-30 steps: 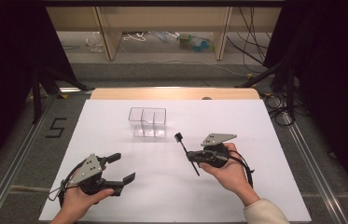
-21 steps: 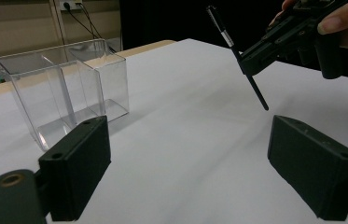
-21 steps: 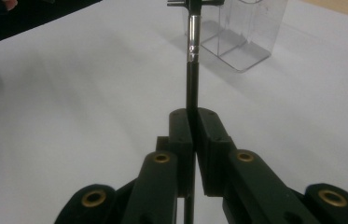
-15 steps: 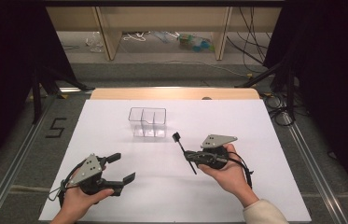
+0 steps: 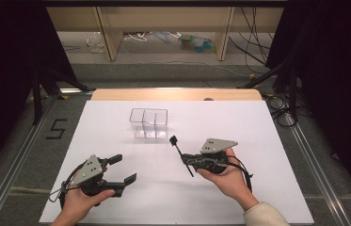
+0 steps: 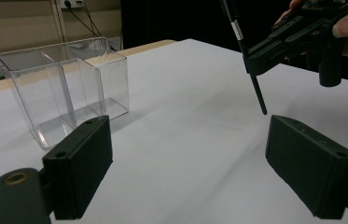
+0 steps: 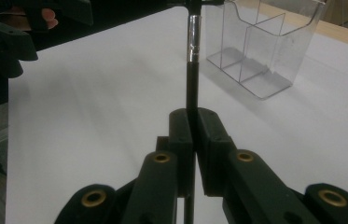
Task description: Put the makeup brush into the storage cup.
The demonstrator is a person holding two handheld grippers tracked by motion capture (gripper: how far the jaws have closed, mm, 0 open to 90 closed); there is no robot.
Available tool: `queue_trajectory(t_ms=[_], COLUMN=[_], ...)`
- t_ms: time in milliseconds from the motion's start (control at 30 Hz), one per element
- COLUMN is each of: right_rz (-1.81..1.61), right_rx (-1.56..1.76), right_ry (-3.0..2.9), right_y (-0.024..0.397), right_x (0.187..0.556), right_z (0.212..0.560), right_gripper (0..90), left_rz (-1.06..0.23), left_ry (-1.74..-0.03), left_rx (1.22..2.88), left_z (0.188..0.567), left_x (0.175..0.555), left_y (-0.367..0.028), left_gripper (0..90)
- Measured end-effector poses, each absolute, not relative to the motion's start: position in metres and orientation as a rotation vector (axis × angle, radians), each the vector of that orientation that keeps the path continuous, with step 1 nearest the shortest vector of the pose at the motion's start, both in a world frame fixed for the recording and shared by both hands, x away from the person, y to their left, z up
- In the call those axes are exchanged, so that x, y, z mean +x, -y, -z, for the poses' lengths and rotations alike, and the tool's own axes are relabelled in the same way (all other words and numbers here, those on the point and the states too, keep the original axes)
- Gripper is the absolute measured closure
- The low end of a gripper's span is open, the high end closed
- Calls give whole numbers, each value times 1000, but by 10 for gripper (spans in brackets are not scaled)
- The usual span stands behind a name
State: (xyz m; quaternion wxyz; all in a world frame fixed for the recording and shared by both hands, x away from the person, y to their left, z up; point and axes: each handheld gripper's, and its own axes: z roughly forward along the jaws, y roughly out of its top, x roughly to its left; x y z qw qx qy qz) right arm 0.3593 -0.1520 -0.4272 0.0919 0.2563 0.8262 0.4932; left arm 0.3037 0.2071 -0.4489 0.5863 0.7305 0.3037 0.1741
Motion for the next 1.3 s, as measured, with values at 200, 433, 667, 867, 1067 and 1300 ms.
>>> queue_trajectory(t_ms=[200, 433, 667, 867, 1067, 1300], right_rz=[-1485, -1518, -1525, -1528, -1534, -1543], right_rx=[746, 740, 731, 739, 724, 732], right_ry=[-2455, -2453, -2437, -2425, -2417, -2420], right_y=[150, 148, 148, 149, 149, 148], right_x=[358, 357, 356, 356, 357, 356], right_z=[430, 430, 431, 431, 431, 431], right_gripper=[858, 858, 858, 858, 858, 858], left_rz=[-382, -359, -294, -265, -230, -197], left_ry=[-708, -707, -689, -669, -655, -667], left_rx=[1690, 1677, 1660, 1662, 1655, 1639], left_z=[448, 443, 438, 434, 434, 434], left_x=[305, 311, 322, 331, 338, 344], left_y=[-203, -192, -168, -147, -128, -113], left_gripper=[150, 158, 211, 227, 258, 330])
